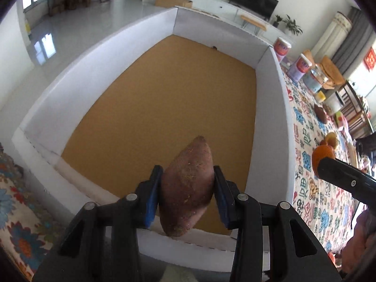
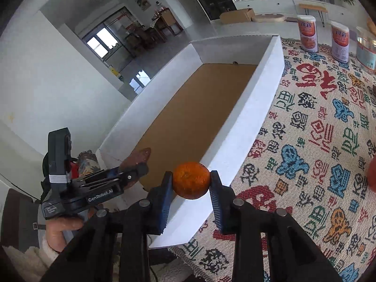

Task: Organize fruits
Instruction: 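Lower the sweet potato into the white box with the left tool while the right tool drops the mandarin there, then move the open left tool toward the red apple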

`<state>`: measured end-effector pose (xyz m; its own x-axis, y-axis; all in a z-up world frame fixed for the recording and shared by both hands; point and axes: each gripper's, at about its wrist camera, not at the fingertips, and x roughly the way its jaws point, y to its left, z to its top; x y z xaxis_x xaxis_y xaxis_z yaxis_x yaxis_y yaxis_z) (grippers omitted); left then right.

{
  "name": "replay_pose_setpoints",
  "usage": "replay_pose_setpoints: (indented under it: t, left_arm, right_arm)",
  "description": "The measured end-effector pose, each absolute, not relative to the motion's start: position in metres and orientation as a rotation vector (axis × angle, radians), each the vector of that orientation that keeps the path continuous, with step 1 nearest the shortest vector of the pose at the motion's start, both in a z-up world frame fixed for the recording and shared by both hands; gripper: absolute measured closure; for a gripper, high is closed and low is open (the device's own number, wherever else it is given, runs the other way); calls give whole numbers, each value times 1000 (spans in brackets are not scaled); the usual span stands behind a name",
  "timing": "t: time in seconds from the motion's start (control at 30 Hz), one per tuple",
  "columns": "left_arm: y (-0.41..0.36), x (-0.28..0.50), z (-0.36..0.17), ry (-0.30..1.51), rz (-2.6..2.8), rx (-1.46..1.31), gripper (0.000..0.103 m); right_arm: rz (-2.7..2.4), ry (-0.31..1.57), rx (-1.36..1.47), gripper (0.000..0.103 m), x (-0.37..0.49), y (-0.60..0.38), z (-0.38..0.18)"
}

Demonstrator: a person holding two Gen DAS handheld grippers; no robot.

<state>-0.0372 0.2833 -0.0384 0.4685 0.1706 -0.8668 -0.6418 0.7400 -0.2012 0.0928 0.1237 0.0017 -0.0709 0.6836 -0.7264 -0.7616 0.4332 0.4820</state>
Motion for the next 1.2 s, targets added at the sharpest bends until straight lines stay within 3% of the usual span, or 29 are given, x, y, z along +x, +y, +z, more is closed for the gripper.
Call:
replay_pose_setpoints:
  t: [0.03, 0.07, 0.13, 0.2, 0.27, 0.43, 0.63, 0.8, 1.07, 1.2]
  left_arm:
    - [283, -39, -37, 959, 542, -546, 48]
    - [283, -42, -34, 951, 559, -535, 30]
    - [284, -51, -23, 904, 583, -513, 20]
    - [281, -53, -14, 872, 582, -483, 20]
    - [278, -51, -8, 855, 561, -458, 20]
    - [244, -31, 4, 820, 420, -443, 20]
    - [147, 4, 0, 863, 148, -322, 15]
    - [71, 49, -53, 977, 61, -265, 15]
    - [56, 120, -112, 980, 212, -184, 15]
    - [54, 117, -121, 905, 261, -127, 6]
  right_arm:
    - [1211, 1138, -98, 71, 84, 136, 3]
    - [1215, 1136, -124, 70, 77, 149, 1]
    - [1193, 1129, -165, 62, 69, 161, -1]
    - [1193, 1106, -128, 55, 67, 155, 4]
    - [1179, 1051, -108, 40, 68, 137, 16]
    - [1039, 955, -165, 15, 76, 75, 28]
    - [749, 966, -235, 14, 102, -31, -32]
    - [523, 960, -260, 14, 131, -112, -88]
    - [449, 926, -232, 14, 168, -153, -104]
    - [433, 922, -243, 11, 173, -148, -118]
